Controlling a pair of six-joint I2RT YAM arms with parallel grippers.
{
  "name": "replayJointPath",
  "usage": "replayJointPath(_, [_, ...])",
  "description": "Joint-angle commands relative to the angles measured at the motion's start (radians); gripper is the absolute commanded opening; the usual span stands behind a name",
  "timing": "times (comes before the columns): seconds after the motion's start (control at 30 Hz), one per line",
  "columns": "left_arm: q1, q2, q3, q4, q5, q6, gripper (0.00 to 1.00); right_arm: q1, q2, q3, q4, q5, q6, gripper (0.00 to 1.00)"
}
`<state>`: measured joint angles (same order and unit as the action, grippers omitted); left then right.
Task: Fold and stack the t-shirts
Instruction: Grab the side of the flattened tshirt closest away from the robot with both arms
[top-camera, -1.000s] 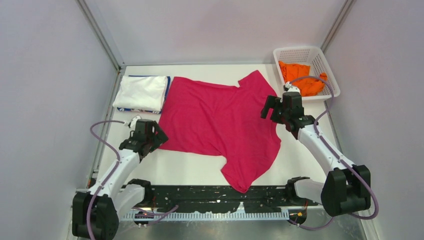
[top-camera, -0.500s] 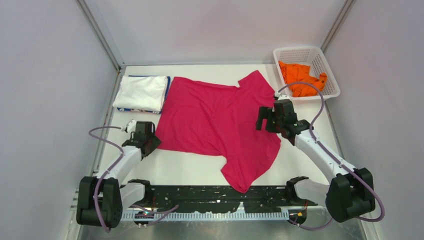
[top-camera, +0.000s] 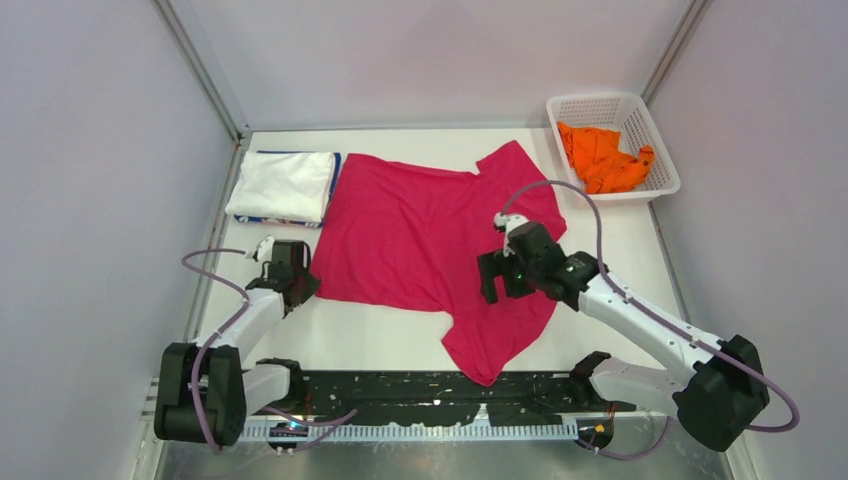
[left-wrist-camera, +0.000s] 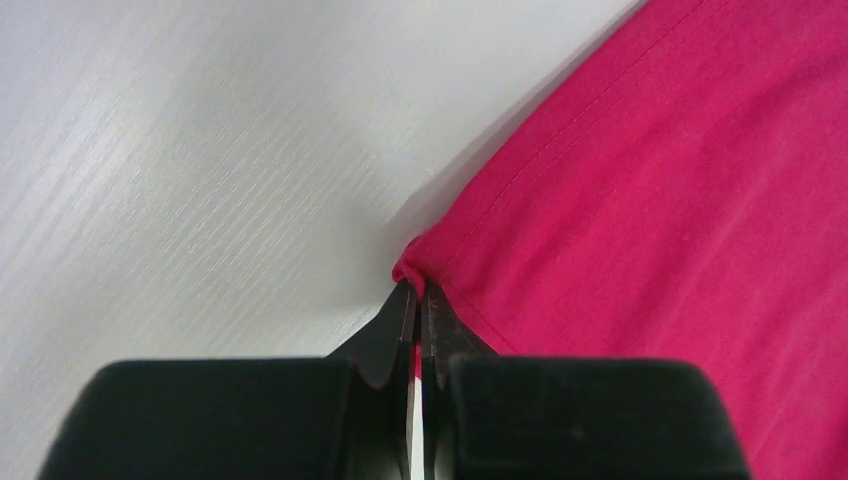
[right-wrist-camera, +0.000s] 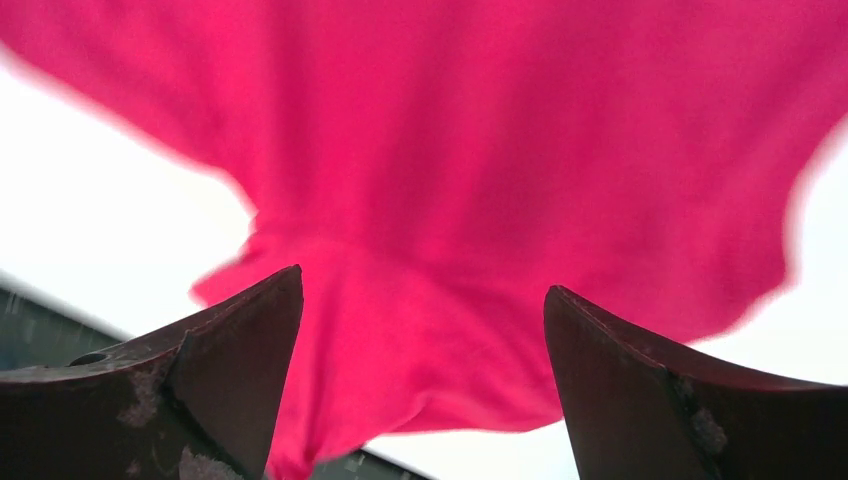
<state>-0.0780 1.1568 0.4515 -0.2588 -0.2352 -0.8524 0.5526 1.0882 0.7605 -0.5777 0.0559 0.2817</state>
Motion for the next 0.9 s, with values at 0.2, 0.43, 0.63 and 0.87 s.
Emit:
replayJointPath(0.2, [0.006, -0.094, -0.047, -0.015, -0.013, 0.029, 0.0, 0.514, 0.028, 0.024, -0.177, -0.161, -0.026, 0.87])
replayJointPath(0.43, [0.005, -0.121, -0.057, -0.024, -0.008, 0.023, 0.0, 0.705, 0.142, 0.031, -0.158, -0.112, 0.008, 0.76])
replayJointPath(0.63, [0.004, -0.115, -0.042, -0.044, -0.002, 0.021, 0.0, 0.727, 0.301, 0.025, -0.089, -0.047, 0.053, 0.66])
replayJointPath(0.87, [0.005, -0.135, -0.056, -0.059, 0.006, 0.008, 0.0, 0.726, 0.396, 0.016, -0.129, 0.081, 0.107, 0.48])
